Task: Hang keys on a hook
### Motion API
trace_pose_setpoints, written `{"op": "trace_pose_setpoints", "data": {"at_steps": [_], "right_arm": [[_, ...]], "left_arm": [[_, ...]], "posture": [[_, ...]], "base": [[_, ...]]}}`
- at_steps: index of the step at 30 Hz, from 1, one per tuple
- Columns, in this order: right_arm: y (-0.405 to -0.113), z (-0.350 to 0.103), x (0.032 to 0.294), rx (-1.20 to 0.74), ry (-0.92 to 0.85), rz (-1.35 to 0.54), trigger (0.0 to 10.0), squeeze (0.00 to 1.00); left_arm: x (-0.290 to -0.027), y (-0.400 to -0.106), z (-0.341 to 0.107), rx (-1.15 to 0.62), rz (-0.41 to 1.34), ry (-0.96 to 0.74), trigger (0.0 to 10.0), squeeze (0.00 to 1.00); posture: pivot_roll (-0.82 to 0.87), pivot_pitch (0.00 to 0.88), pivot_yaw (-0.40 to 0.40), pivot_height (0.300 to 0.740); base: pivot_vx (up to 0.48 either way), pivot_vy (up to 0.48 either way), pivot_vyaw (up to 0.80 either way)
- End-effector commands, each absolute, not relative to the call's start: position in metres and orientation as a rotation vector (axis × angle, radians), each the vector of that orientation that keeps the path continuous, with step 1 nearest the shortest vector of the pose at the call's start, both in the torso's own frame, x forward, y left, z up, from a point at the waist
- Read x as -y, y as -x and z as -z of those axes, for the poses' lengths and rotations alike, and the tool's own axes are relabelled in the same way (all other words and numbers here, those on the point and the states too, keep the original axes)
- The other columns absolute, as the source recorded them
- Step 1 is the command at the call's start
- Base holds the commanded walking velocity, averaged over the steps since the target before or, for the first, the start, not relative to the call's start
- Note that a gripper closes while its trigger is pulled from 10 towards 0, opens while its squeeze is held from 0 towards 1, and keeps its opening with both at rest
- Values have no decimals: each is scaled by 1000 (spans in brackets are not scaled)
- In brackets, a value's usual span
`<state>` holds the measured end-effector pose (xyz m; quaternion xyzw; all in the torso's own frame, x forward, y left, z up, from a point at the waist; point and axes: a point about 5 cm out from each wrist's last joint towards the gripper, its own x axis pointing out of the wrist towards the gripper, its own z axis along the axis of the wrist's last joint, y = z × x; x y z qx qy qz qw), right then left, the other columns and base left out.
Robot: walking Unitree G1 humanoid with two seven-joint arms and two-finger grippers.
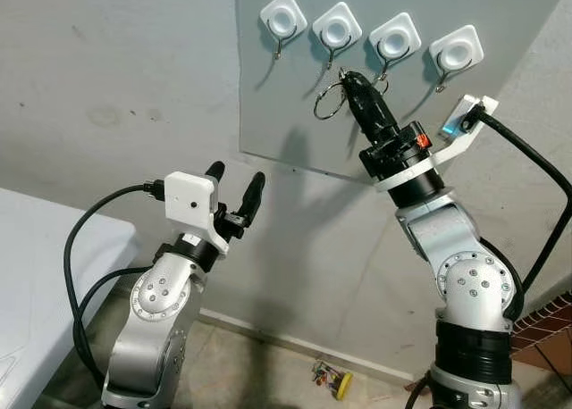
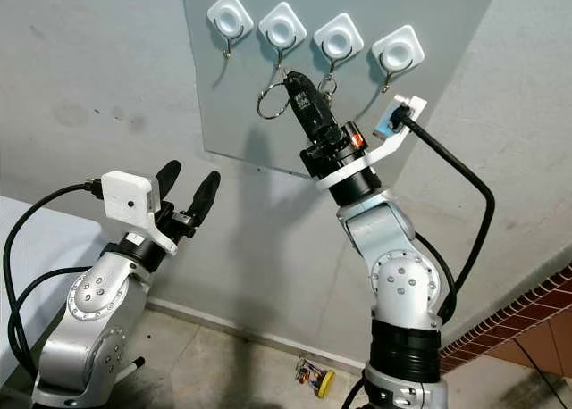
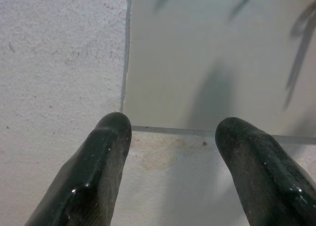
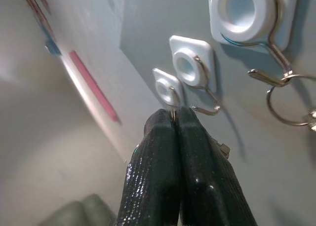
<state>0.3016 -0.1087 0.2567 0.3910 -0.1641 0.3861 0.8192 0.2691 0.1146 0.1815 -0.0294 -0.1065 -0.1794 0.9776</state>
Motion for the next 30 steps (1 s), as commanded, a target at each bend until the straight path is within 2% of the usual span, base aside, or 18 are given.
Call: {"op": "trace_pose_setpoints", "data": {"at_steps": [1,7,18,19,21,22,23,30], "right_arm": [[-298,-264,110,404,-731,-814,10000,0],[-294,-252,107,385,-584,-792,10000,0],[-293,-250,112,409,-571,-758,10000,0],[-291,-235,112,362,-478,-753,10000,0],[-291,-235,112,362,-478,-753,10000,0],[-286,-203,112,262,-329,-751,10000,0],[-285,-186,114,210,-278,-745,10000,0],[-285,-141,121,73,-228,-709,10000,0]], "left_arm": [[-113,-267,-186,229,369,59,10000,0],[-112,-267,-186,232,370,58,10000,0],[-112,-266,-186,232,373,58,10000,0],[-112,-266,-183,225,373,56,10000,0],[-112,-266,-183,225,373,56,10000,0],[-113,-266,-175,203,366,49,10000,0],[-115,-266,-168,188,357,42,10000,0],[-124,-264,-137,97,307,9,10000,0]], "posture": [[-53,82,-62,740],[-54,76,-60,740],[-56,74,-59,740],[-64,70,-57,740],[-64,70,-57,740],[-63,71,-58,740],[-63,71,-58,740],[-60,80,-55,740]], "base": [[0,0,0],[0,0,0],[0,0,0],[0,0,0],[0,0,0],[0,0,0],[0,0,0],[0,0,0]]}}
